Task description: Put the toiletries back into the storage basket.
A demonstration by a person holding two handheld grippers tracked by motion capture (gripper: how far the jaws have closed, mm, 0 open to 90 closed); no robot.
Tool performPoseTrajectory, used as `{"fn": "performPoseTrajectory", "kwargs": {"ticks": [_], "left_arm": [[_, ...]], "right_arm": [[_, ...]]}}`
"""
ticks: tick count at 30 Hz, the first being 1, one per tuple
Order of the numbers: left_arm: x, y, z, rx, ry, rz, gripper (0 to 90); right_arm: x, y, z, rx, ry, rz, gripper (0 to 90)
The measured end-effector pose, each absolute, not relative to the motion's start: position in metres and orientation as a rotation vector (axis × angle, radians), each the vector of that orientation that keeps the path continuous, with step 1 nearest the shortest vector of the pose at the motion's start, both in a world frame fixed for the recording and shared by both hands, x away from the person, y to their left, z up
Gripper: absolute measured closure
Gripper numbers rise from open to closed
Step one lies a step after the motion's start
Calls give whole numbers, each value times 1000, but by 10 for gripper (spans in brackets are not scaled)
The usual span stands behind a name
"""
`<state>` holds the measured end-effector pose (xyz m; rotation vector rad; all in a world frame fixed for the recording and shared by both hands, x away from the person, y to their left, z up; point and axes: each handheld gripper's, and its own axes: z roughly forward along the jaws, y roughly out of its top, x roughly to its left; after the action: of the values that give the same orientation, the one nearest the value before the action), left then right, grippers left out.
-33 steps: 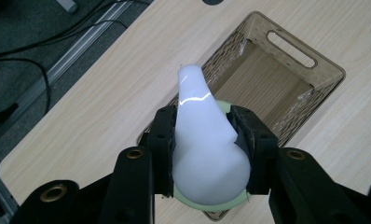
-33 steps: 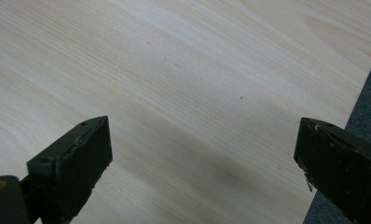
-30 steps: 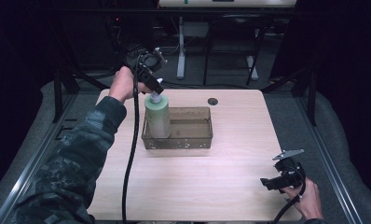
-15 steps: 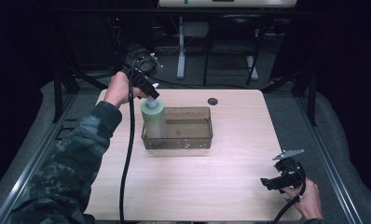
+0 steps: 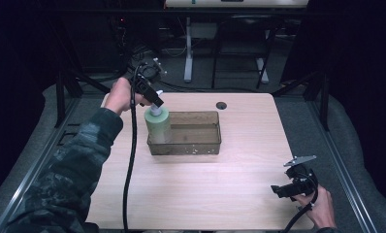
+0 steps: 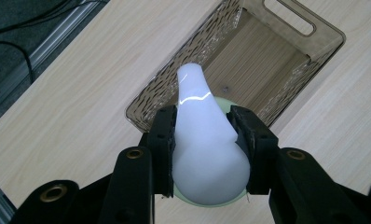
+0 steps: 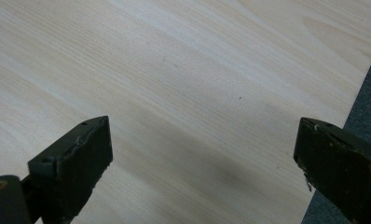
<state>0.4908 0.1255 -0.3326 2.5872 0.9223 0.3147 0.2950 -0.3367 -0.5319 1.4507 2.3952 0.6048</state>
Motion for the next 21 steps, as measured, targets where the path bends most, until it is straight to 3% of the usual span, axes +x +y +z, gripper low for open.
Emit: {"fn": "performPoseTrajectory", "kwargs": {"ticks": [14,21], "left_arm": [[485,127,-334,2571,920,322,622],[484,129,-334,2518,946,311,523]], "right_arm": [[294,-336,-530,1446,2392,604,40],[294,-337,-531,1445,2393,611,40]]}}
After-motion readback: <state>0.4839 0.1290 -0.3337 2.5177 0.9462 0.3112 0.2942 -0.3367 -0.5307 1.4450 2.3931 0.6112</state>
